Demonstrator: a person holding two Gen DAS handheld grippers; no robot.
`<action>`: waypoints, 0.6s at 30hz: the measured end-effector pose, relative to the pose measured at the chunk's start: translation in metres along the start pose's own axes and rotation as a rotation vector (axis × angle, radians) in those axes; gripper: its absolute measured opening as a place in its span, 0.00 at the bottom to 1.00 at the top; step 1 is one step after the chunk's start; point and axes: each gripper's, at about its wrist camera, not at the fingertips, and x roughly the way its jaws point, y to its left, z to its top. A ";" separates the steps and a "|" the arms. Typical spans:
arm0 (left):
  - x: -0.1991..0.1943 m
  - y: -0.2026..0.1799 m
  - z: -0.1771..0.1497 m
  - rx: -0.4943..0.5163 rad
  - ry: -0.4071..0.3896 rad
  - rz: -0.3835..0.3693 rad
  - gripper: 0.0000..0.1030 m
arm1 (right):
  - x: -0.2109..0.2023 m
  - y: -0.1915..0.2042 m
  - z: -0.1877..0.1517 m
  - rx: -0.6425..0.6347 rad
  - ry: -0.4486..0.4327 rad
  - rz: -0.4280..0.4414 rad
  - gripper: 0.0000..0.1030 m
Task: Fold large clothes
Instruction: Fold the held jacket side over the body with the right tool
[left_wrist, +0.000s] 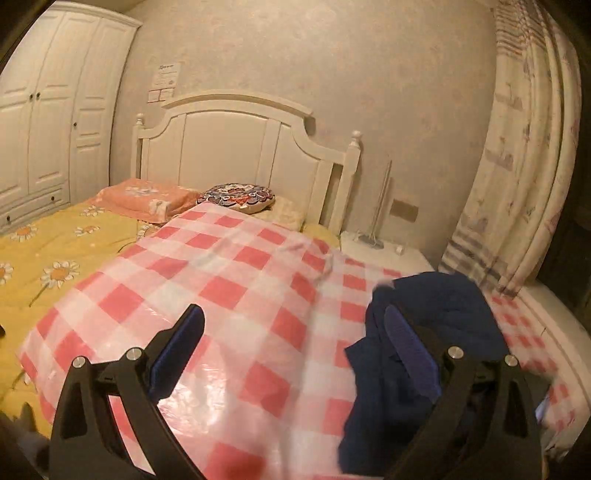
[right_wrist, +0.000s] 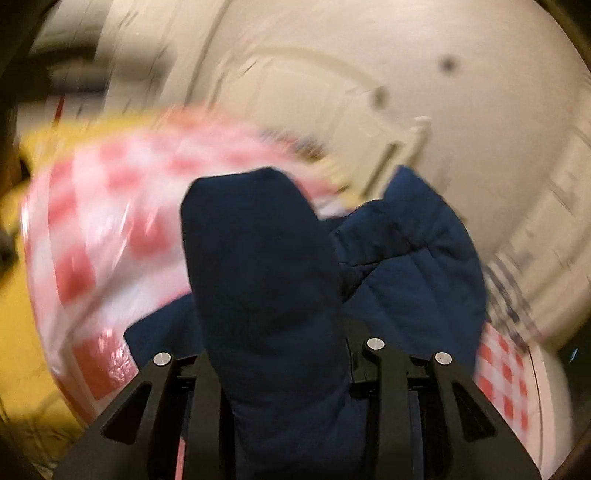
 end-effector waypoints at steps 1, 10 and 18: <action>0.001 -0.002 0.001 0.021 0.008 -0.011 0.95 | 0.005 0.015 0.000 -0.061 -0.006 -0.048 0.35; 0.071 -0.127 0.045 0.368 0.183 -0.302 0.97 | 0.010 0.045 -0.012 -0.227 -0.036 -0.173 0.36; 0.188 -0.195 -0.008 0.599 0.394 -0.114 0.98 | -0.002 0.058 -0.022 -0.294 -0.091 -0.180 0.46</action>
